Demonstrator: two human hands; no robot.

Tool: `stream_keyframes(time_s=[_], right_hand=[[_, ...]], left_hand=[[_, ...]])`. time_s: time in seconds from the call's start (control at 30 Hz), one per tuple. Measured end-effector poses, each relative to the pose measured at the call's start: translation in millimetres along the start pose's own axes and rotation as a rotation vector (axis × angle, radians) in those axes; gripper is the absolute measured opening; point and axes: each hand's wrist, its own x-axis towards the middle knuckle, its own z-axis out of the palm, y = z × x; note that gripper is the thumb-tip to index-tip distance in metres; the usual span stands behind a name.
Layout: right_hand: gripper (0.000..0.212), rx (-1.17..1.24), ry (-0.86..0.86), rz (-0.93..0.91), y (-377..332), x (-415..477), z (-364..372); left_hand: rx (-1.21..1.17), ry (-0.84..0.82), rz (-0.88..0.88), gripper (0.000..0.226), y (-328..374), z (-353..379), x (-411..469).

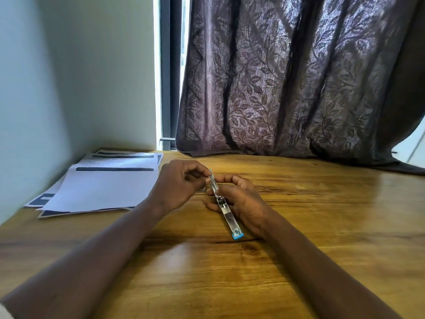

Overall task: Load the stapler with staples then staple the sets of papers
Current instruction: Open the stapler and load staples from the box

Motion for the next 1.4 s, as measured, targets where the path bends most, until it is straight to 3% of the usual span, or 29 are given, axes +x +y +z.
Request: stream_keyframes(time_s=[0.7, 0.93, 1.1, 1.2, 1.4], right_hand=[[0.045, -0.129, -0.034, -0.044, 6.7, 5.5, -3.7], [0.045, -0.118, -0.063, -0.077, 4.9, 1.2, -2.7], [0.044, -0.106, -0.096, -0.09, 5.5, 0.5, -3.7], [0.044, -0.098, -0.1, -0.099, 6.0, 1.0, -2.8], [0.039, -0.069, -0.045, -0.106, 8.8, 4.6, -0.6]], left_hand=[[0.085, 0.007, 0.017, 0.017, 1.1, 3.3, -2.8], [-0.059, 0.023, -0.176, 0.013, -3.1, 8.0, -2.7], [-0.287, 0.014, -0.401, 0.029, -2.9, 7.1, -1.1], [-0.372, -0.016, -0.45, 0.034, -0.5, 5.9, -1.6], [0.038, 0.06, -0.195, 0.011, 4.7, 10.2, -6.7]])
